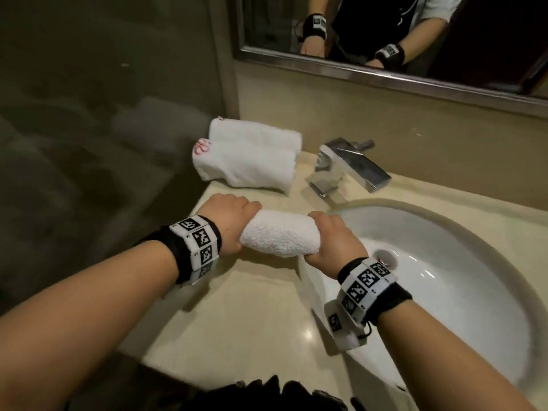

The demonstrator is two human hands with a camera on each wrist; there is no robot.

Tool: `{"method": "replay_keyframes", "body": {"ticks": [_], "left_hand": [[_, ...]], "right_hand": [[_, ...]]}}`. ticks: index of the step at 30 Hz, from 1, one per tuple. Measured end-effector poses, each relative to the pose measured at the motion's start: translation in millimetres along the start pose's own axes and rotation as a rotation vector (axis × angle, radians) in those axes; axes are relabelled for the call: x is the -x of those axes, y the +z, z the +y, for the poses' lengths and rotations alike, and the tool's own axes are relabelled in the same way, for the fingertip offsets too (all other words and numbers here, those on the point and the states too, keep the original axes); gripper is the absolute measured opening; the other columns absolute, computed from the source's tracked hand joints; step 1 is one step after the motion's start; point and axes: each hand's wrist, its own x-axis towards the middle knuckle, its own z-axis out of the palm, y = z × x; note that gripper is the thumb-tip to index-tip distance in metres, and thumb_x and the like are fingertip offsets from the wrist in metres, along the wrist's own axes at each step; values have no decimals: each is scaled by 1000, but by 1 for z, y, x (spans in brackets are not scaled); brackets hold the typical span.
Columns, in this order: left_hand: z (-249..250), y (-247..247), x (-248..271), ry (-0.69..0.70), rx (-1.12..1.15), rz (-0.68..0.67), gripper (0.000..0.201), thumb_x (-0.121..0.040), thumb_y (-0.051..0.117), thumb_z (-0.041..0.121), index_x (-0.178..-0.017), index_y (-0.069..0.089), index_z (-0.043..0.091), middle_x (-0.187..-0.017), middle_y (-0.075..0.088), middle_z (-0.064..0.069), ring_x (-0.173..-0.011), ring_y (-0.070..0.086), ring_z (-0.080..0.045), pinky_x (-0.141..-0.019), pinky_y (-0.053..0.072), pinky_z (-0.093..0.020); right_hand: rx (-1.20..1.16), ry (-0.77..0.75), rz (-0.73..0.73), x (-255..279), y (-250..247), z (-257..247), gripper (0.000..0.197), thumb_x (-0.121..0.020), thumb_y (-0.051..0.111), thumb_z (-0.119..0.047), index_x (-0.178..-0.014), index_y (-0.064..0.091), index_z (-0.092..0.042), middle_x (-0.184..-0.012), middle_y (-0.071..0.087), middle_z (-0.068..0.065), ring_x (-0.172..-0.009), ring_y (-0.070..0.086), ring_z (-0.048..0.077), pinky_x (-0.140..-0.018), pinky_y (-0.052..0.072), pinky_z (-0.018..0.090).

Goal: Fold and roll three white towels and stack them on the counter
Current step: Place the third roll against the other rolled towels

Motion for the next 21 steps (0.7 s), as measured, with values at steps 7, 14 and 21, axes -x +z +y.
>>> {"method": "replay_keyframes", "body": {"ticks": [7,14,21], "left_hand": [[-81,19,-51,-91,-9,46,72,-71,64,17,-134,29,17,-128,45,-6,-118,44,-26,-100,37,-35],[-96,44,-61,-155,87,260,79,-54,72,8,-129,50,8,-118,57,-21,-111,54,-39,-106,33,-50],[-87,51,-66,-179,184,242,78,-65,62,11,-138,37,16,-133,45,-14,-124,40,-34,-113,15,-43]], "right_hand": [[-53,13,16,-77,22,-49,77,-69,69,-28,-135,28,-31,-126,36,8,-113,45,31,-94,44,39],[50,4,-34,-117,42,-77,72,-79,62,-34,-139,23,-29,-138,25,12,-121,35,31,-91,42,36],[-217,0,-66,-126,-6,-46,78,-69,50,-71,-130,33,-26,-119,52,0,-98,54,15,-82,45,29]]}}
